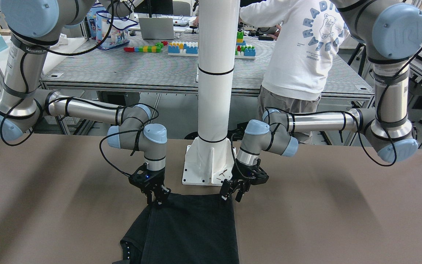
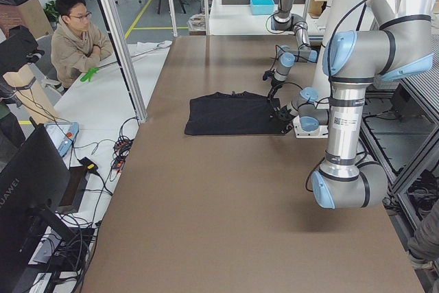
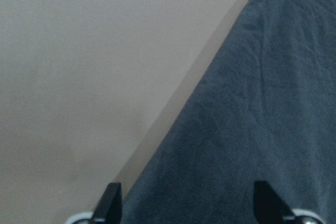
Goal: Fold clothes
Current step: 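Grasp the shirt's near corners with the left and right grippers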
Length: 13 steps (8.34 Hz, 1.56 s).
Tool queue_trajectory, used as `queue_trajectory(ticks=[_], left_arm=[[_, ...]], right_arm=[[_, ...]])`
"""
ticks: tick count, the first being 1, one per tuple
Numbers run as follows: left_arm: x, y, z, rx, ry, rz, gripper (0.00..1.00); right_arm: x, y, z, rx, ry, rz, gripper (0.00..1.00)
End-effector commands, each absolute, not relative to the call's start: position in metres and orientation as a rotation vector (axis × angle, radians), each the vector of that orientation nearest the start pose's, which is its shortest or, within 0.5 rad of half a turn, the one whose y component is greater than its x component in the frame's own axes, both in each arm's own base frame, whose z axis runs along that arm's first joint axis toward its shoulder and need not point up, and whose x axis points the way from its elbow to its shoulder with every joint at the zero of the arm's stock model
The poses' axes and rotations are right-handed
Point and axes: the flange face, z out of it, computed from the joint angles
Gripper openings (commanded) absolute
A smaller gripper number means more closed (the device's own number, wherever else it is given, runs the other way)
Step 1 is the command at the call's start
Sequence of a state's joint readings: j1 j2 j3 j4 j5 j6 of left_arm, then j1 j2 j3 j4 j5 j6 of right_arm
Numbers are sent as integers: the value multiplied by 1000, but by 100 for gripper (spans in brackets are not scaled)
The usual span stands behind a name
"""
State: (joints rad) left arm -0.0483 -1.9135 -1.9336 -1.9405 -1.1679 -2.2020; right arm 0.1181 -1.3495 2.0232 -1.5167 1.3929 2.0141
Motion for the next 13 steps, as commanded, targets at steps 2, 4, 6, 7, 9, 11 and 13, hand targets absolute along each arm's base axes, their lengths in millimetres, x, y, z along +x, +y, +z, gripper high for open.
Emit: queue_trajectory(ticks=[2,4,6,7,9,11,13], left_arm=[[565,-201,264,49,1152,-824,90],[565,-201,264,49,1152,-824,90],[565,-201,264,49,1152,-824,90],[565,-201,263,48,1154,-824,90],[565,-201,266,48,1150,-827,89],[575,-195,278,34,1133,-874,83],[585,-170,272,20,1148,-854,69]], right_arm=[[-520,-210,341,50,-741,596,41],[-522,-209,339,49,-744,593,0],[-521,-209,334,47,-747,594,0],[-516,-210,321,45,-759,596,0],[-513,-210,309,45,-745,594,0],[-513,-210,308,44,-748,596,0],[-512,-210,308,44,-748,597,0]])
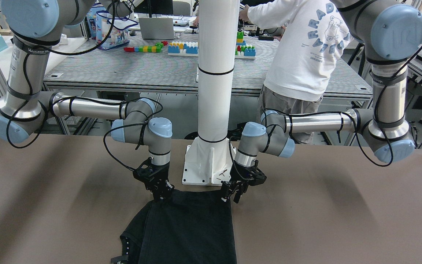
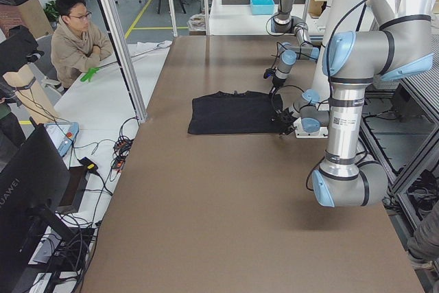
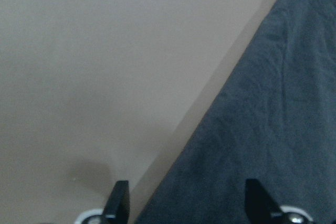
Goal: Fold clothes
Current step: 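Grasp the shirt's near corners with the left and right grippers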
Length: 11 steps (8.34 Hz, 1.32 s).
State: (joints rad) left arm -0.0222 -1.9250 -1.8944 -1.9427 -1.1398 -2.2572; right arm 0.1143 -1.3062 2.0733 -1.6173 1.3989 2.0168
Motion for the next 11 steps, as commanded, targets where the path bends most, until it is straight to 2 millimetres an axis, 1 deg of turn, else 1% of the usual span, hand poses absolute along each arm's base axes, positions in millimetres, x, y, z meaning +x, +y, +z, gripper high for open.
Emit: queue_trajectory(ticks=[1,2,3,4,5,6,7,8,9,11], left_arm=[[584,-170,271,16,1152,-862,65],[583,-170,270,13,1153,-862,64],[584,-163,272,9,1149,-853,64],[584,-163,271,7,1151,-854,61],[584,-163,275,9,1144,-855,59],[584,-163,279,11,1138,-855,54],[585,-163,280,9,1134,-858,24],[583,-163,280,2,1133,-855,0],[576,-163,268,-11,1153,-855,0],[553,-164,246,-80,1187,-830,0]], right_arm=[[-511,-211,308,45,-748,599,0],[-511,-211,307,46,-750,599,0],[-510,-212,307,46,-751,601,0],[-510,-212,307,46,-751,601,0],[-510,-212,307,46,-750,601,0],[-510,-212,307,46,-751,601,0],[-509,-212,305,46,-754,601,0],[-509,-212,305,46,-754,601,0],[-509,-213,306,45,-754,603,0],[-498,-214,293,41,-786,605,0]])
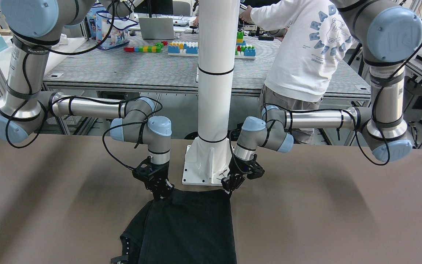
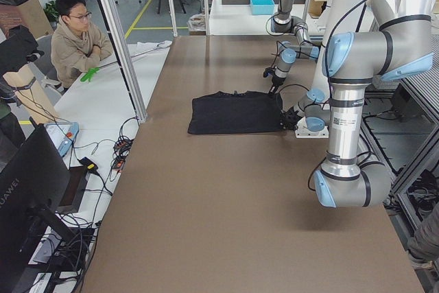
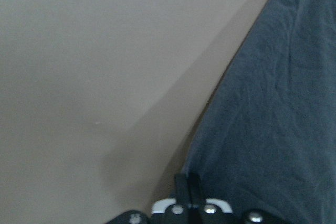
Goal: Fold clothes
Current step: 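Lift the near edge with both grippers and fold it over the far half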
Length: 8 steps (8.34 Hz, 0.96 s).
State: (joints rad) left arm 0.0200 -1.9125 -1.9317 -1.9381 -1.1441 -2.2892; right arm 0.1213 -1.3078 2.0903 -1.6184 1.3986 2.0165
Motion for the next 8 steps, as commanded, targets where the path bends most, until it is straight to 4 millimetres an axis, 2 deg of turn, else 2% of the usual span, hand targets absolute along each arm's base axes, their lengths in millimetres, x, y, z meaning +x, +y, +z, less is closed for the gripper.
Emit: queue_trajectory(ticks=[1,2,3,4,5,6,7,8], left_arm=[[536,-172,237,-87,1187,-825,0],[521,-190,227,-101,1184,-808,0],[503,-224,217,-113,1197,-811,0],[483,-258,207,-138,1212,-814,0],[460,-295,195,-166,1228,-832,0],[444,-328,183,-174,1215,-858,0],[441,-355,160,-134,1209,-866,0],[447,-385,150,-107,1200,-900,0]], right_arm=[[-493,-214,286,38,-803,606,0],[-482,-229,279,42,-819,630,0],[-465,-255,273,-2,-830,651,0],[-440,-296,250,-81,-874,677,0],[-418,-327,234,-102,-908,673,0],[-402,-350,220,-73,-937,660,0],[-381,-379,210,-42,-958,694,0],[-383,-399,205,-22,-956,688,0]])
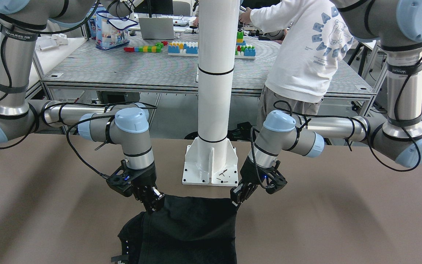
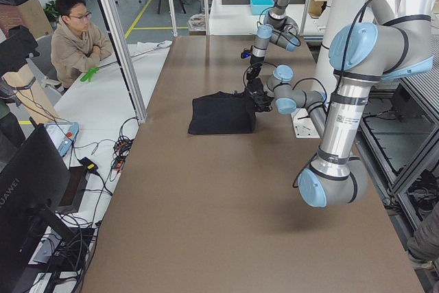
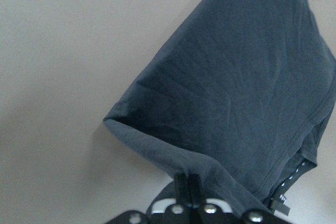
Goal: Fold clothes
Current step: 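Lift the near edge with both grippers and fold it over the far half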
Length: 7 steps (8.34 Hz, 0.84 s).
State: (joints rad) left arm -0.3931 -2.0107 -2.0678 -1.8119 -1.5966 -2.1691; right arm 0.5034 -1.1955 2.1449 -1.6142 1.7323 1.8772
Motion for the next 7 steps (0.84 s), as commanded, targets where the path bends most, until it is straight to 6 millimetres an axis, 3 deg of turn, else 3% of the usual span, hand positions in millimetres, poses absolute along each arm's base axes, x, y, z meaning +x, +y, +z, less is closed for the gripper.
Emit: queue_trajectory(ticks=[1,4,6,7], left_arm=[[457,-421,145,-91,1180,-924,0],[460,-529,151,-65,1098,-966,0],[486,-610,193,-42,1110,-973,0],[503,-650,211,-19,1095,-981,16]], right_arm=[[-390,-431,200,0,-942,685,0],[-412,-535,204,-12,-894,652,0],[-446,-605,231,30,-928,642,0],[-457,-631,246,57,-918,609,11]])
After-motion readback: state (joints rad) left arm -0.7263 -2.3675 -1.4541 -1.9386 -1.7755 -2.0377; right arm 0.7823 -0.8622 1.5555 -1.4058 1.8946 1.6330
